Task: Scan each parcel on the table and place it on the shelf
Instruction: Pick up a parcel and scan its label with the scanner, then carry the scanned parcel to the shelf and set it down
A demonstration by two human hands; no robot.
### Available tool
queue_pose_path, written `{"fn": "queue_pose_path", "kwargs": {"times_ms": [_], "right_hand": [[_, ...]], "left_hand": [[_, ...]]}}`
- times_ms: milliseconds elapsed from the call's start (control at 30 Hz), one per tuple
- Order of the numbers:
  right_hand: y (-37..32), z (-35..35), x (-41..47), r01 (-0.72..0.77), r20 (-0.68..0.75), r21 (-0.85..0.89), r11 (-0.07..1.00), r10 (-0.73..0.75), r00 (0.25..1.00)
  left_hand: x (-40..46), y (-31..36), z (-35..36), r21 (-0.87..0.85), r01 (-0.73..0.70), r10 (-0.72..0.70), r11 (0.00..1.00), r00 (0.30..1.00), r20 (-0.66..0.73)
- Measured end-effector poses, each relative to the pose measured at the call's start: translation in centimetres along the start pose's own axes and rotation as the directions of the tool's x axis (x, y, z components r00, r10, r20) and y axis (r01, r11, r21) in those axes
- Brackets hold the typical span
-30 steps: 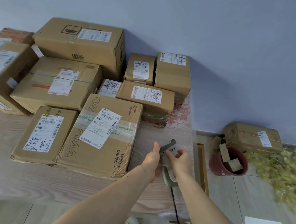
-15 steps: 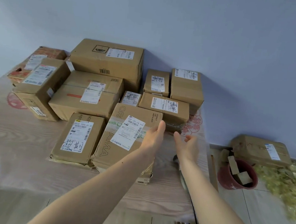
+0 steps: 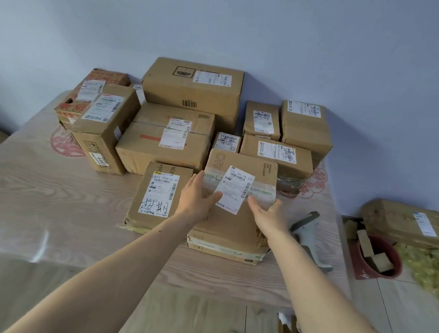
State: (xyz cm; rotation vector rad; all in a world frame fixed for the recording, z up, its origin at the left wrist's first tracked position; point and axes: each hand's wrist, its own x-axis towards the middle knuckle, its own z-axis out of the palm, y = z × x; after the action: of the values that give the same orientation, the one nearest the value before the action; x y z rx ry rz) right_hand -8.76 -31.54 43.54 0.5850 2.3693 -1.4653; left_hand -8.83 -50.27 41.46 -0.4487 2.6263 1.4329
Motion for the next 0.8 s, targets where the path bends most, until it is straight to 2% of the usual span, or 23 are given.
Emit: {"fn": "queue_pose_path", "kwargs": {"times_ms": [133,233,433,800], "right_hand": [[0.4,0.1,-0.3,-0.026,-0.009,-0.047,0.999,0.025,1.000],[0.9,0.0,-0.1,-0.005,-0.013,-0.074,0.997,0.004,1.000],[1.2,0.0,-0.5,0.015,-0.032,-0.080,0.997,-0.018,0.999],[-1.4,-3.7,-3.3,0.101,-0.090,-0.073,0.992,-0.107,0.990]], "left_hand": [[-1.6,0.5,-0.6,0.059,0.084,-0.089,0.995,0.991,0.096],[-1.7,0.0,-0.1,0.084,0.095,-0.105,0.992,0.987,0.120],[-2.0,0.3,-0.1,0.082,0.070,-0.076,0.994,0.994,0.074],[-5.3,4.1,-1.4,-0.072,-0.009,0.004,0.997,0.997,-0.075]]}}
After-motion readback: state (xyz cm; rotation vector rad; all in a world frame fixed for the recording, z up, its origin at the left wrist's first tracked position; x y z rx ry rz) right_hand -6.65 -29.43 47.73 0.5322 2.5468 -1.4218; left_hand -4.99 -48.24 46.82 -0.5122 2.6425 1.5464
